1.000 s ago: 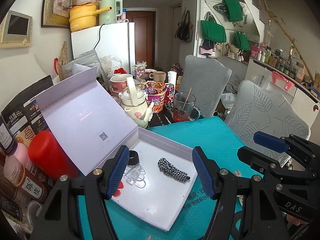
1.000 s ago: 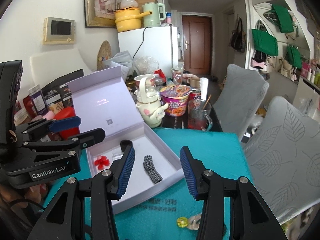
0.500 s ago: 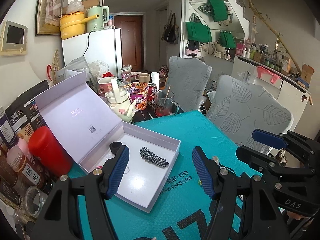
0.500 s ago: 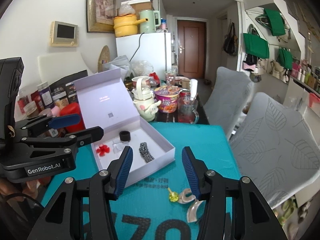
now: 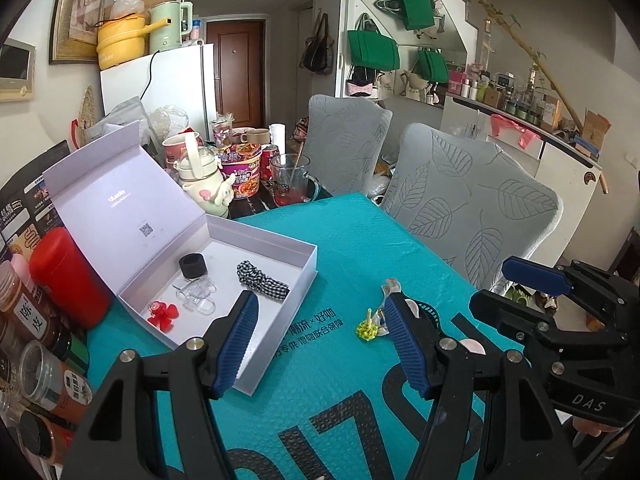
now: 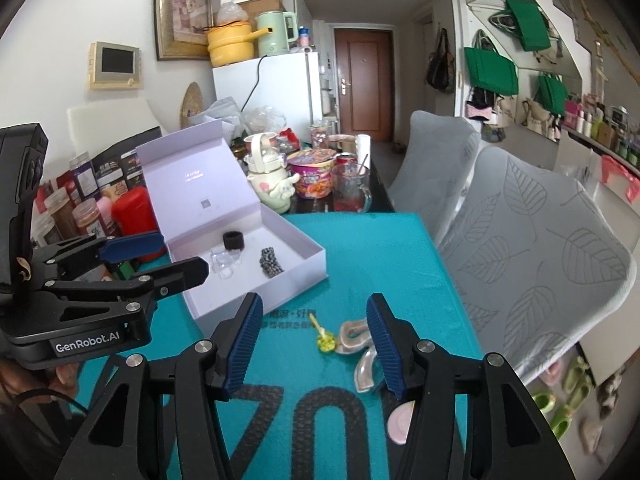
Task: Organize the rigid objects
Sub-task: 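Grasp the yellow-green stick toy with the left tool while the right tool grasps the black claw clip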
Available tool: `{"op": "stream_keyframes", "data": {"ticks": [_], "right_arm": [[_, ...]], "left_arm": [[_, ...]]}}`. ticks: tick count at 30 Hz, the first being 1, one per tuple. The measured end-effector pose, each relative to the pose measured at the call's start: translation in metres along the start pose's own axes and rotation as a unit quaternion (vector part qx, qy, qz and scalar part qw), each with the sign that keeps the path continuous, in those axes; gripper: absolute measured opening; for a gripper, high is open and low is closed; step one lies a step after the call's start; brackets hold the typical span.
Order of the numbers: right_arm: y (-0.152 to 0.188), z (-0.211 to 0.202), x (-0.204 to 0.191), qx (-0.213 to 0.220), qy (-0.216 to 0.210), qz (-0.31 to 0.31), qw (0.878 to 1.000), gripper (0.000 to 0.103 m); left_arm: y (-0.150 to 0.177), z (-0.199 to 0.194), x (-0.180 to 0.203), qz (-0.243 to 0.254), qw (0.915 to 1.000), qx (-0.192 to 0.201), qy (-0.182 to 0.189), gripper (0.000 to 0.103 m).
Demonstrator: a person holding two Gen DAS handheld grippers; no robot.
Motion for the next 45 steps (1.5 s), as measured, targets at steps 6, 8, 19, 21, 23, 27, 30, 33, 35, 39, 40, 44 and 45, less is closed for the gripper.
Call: {"op": "stream_keyframes", "data": {"ticks": [6, 8, 19, 21, 23, 27, 30, 33, 35, 39, 40, 44, 45], "right_arm": [[0.017, 0.000, 0.015, -0.012, 0.008, 0.014, 1.000, 0.055], [0.022, 0.001, 0.020, -0.016, 0.012, 0.018, 1.000, 0.056], [0.052, 0.028, 0.046, -0.041, 0.019, 0.041, 0.998, 0.057], [0.056, 0.034, 0.051, -0.046, 0.019, 0.044, 0.998, 0.057], [0.061, 0.039, 0.055, -0.052, 0.018, 0.049, 0.997, 0.057], [0.068, 0.051, 0.063, -0.065, 0.015, 0.057, 0.996, 0.057], [0.074, 0.059, 0.070, -0.074, 0.020, 0.061, 0.995, 0.057], [0.079, 0.068, 0.076, -0.083, 0.022, 0.065, 0.994, 0.057], [0.082, 0.074, 0.081, -0.093, 0.023, 0.069, 0.993, 0.057], [0.087, 0.085, 0.090, -0.106, 0.027, 0.079, 0.991, 0.057], [0.088, 0.087, 0.092, -0.108, 0.027, 0.081, 0.991, 0.057], [0.093, 0.098, 0.100, -0.120, 0.028, 0.086, 0.989, 0.057], [0.095, 0.101, 0.102, -0.122, 0.029, 0.087, 0.988, 0.057]], "left_arm": [[0.015, 0.013, 0.010, -0.004, 0.9997, -0.018, 0.015, 0.065], [0.020, 0.017, 0.012, -0.005, 0.9996, -0.022, 0.018, 0.065], [0.045, 0.054, 0.022, 0.012, 0.9979, -0.060, 0.021, 0.065], [0.048, 0.063, 0.023, 0.013, 0.9973, -0.069, 0.022, 0.065], [0.051, 0.070, 0.023, 0.012, 0.9968, -0.076, 0.022, 0.065], [0.056, 0.085, 0.025, 0.012, 0.9955, -0.090, 0.026, 0.065], [0.060, 0.097, 0.028, 0.013, 0.9946, -0.100, 0.025, 0.065], [0.062, 0.109, 0.030, 0.013, 0.9937, -0.108, 0.028, 0.065], [0.064, 0.115, 0.032, 0.012, 0.9931, -0.113, 0.029, 0.065], [0.067, 0.129, 0.033, 0.012, 0.9922, -0.120, 0.031, 0.065], [0.068, 0.132, 0.034, 0.012, 0.9919, -0.123, 0.031, 0.065], [0.072, 0.144, 0.036, 0.007, 0.9905, -0.131, 0.042, 0.065], [0.073, 0.147, 0.036, 0.006, 0.9901, -0.133, 0.044, 0.065]]}}
Point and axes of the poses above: each gripper's, at about its wrist camera, not at the fingertips, and z roughly the way its jaws point, x to its right, y to its underside, the point moved 6 cm from there along z, roughly the way its jaws point, and after that the axes turned 4 degrees about x, right-handed, at the moved point
